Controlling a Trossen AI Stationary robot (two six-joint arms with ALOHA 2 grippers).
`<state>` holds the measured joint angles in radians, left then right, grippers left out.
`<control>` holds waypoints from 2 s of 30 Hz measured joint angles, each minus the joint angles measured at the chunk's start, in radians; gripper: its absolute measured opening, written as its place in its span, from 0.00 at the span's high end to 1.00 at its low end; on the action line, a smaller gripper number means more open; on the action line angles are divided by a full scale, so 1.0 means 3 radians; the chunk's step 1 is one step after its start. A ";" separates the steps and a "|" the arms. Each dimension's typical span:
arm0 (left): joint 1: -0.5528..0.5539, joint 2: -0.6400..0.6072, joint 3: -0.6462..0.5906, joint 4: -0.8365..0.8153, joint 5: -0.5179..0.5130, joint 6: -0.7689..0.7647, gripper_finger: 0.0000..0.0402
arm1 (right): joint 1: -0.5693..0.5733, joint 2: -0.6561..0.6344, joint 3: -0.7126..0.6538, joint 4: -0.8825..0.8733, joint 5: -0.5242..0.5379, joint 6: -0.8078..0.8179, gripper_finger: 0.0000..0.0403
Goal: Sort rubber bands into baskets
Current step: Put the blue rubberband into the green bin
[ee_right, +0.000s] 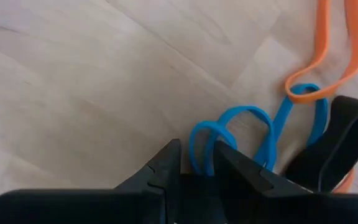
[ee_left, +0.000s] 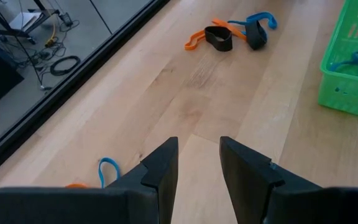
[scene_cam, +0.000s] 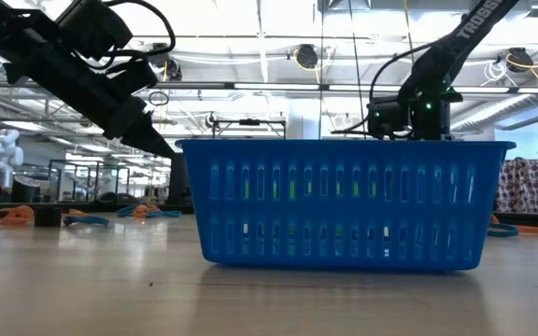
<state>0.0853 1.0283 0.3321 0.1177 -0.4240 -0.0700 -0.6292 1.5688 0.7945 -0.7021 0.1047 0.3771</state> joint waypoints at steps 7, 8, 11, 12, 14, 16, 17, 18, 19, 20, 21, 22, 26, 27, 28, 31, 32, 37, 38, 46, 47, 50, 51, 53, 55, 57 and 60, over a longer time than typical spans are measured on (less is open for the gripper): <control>0.0000 0.0000 0.0000 0.0000 0.0000 0.0000 0.68 | -0.0064 -0.0001 -0.0045 0.0076 -0.0042 -0.0200 0.82; 0.0001 0.0000 0.0000 0.0000 0.0000 0.0000 0.68 | -0.0078 -0.0001 -0.0045 0.0085 -0.0074 -0.0236 0.85; 0.0000 -0.0001 0.0000 0.0002 0.0000 0.0006 0.68 | -0.0134 -0.0001 -0.0044 0.0129 -0.0126 -0.0309 0.96; 0.0000 0.0000 0.0000 0.0003 0.0000 0.0007 0.68 | -0.0152 -0.0001 -0.0036 0.0128 -0.0135 -0.0335 0.98; 0.0001 -0.0001 0.0000 0.0003 0.0000 0.0016 0.68 | -0.0180 -0.0001 0.0012 0.0139 -0.0115 -0.0366 0.98; 0.0001 -0.0001 0.0000 0.0003 0.0000 0.0022 0.68 | -0.0204 -0.0008 0.0083 0.0121 -0.0109 -0.0399 0.99; 0.0000 0.0000 0.0000 0.0003 0.0000 0.0022 0.68 | -0.0215 -0.0019 0.0123 0.0101 -0.0112 -0.0416 0.99; 0.0001 0.0000 0.0000 0.0003 0.0000 0.0023 0.68 | -0.0217 -0.0031 0.0165 0.0072 -0.0111 -0.0429 0.99; 0.0000 0.0000 0.0000 0.0003 0.0000 0.0024 0.68 | -0.0216 -0.0037 0.0219 0.0042 -0.0118 -0.0436 0.99; 0.0000 0.0000 0.0000 0.0003 0.0000 0.0024 0.68 | -0.0215 -0.0038 0.0279 0.0009 -0.0136 -0.0438 0.99; 0.0000 0.0000 0.0000 0.0003 0.0000 0.0024 0.68 | -0.0215 -0.0038 0.0335 -0.0038 -0.0169 -0.0442 0.99; 0.0001 0.0000 0.0000 0.0003 0.0000 0.0024 0.68 | -0.0215 -0.0038 0.0393 -0.0108 -0.0185 -0.0451 1.00; 0.0000 0.0000 0.0000 -0.0007 0.0000 0.0019 0.68 | -0.0189 -0.0038 0.0568 -0.0213 -0.0180 -0.0459 1.00; 0.0001 -0.0001 0.0000 -0.0013 0.0000 0.0018 0.68 | -0.0181 -0.0038 0.0602 -0.0229 -0.0178 -0.0459 1.00; 0.0001 0.0000 0.0000 -0.0016 0.0000 0.0018 0.68 | -0.0168 -0.0038 0.0634 -0.0245 -0.0177 -0.0459 1.00; 0.0001 0.0000 0.0000 -0.0023 0.0000 0.0017 0.68 | -0.0115 -0.0038 0.0705 -0.0229 -0.0205 -0.0437 1.00; 0.0001 -0.0001 0.0000 -0.0023 0.0000 0.0017 0.68 | -0.0095 -0.0038 0.0716 -0.0196 -0.0258 -0.0428 1.00; 0.0000 -0.0001 0.0000 -0.0022 0.0000 0.0017 0.68 | 0.0134 -0.0038 0.0718 0.0170 -0.0718 -0.0314 1.00; 0.0001 -0.0001 0.0000 -0.0023 0.0000 0.0017 0.68 | 0.0213 -0.0038 0.0718 0.0264 -0.0727 -0.0283 1.00; 0.0000 -0.0001 0.0000 -0.0021 0.0000 0.0015 0.68 | 0.0961 -0.0038 0.0719 0.0829 -0.0984 -0.0106 1.00; 0.0001 -0.0001 0.0000 -0.0020 0.0000 0.0015 0.68 | 0.1055 -0.0038 0.0719 0.0882 -0.0983 -0.0075 1.00; 0.0000 -0.0001 0.0000 -0.0004 0.0000 0.0015 0.68 | 0.1293 -0.0038 0.0719 0.1078 -0.0983 0.0006 1.00; 0.0001 -0.0001 0.0000 0.0011 0.0000 0.0015 0.68 | 0.1356 -0.0038 0.0719 0.1152 -0.0980 0.0035 1.00; 0.0000 -0.0001 0.0000 0.0033 0.0000 0.0015 0.68 | 0.1470 -0.0020 0.0720 0.1308 -0.0959 0.0113 1.00; 0.0000 -0.0001 0.0000 0.0033 0.0000 0.0015 0.68 | 0.1566 0.0020 0.0721 0.1440 -0.0940 0.0187 1.00; 0.0001 -0.0001 0.0000 0.0033 0.0000 0.0018 0.68 | 0.1657 0.0100 0.0721 0.1535 -0.0933 0.0227 1.00; 0.0001 -0.0001 0.0000 0.0033 -0.0001 0.0018 0.68 | 0.1746 0.0249 0.0721 0.1607 -0.0935 0.0276 1.00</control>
<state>0.0856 1.0279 0.3321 0.1276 -0.4244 -0.0647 -0.1054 1.6435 1.0108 -0.2202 -0.1759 0.4600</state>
